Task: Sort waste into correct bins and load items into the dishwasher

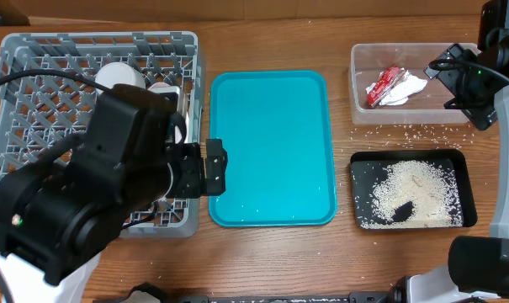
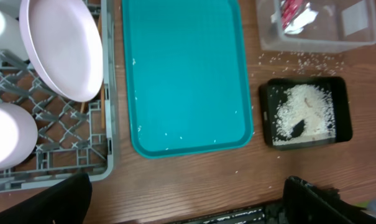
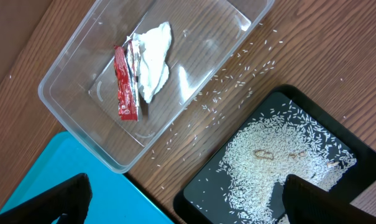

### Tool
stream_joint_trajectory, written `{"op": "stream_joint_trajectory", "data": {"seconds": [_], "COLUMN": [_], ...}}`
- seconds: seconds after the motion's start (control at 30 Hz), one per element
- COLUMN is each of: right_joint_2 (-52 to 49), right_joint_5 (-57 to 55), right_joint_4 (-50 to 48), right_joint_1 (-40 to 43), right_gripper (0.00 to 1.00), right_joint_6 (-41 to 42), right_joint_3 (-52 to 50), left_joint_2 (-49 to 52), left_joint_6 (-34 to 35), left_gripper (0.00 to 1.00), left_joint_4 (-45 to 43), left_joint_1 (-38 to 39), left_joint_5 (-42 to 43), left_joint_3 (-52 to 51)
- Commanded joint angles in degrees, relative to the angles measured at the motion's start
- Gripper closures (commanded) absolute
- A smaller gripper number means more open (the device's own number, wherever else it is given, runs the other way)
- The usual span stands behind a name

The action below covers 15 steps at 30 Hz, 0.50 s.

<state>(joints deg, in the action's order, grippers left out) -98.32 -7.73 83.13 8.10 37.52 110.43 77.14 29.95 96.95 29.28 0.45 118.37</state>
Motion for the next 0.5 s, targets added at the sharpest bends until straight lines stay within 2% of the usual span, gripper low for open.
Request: {"op": "stream_joint_trajectory", "data": {"seconds": [0.0,0.13,0.47], "right_joint_2": [0.02,0.02,0.02], "right_joint_5": [-0.59,-0.59,-0.59], "right_joint_4": [-0.35,-0.35,-0.35], "right_joint_1": [-0.20,-0.20,-0.20], "right_gripper": [0.00,0.00,0.00], "right_joint_6": [0.35,0.35,0.37], "right_joint_3": [0.11,0.11,0.11], "left_joint_2": [1.18,1.51,1.57], "left_joint_6": [0.26,-4.55,-22.77], "left_gripper": [0.00,0.00,0.00], "left_joint_4": [-0.15,-0.15,-0.44], "left_joint_1": [0.28,0.44,0.37], "left_joint_5": [0.48,0.46,-1.31], "left_joint_3": [-1.03,-1.03,-5.42]}}
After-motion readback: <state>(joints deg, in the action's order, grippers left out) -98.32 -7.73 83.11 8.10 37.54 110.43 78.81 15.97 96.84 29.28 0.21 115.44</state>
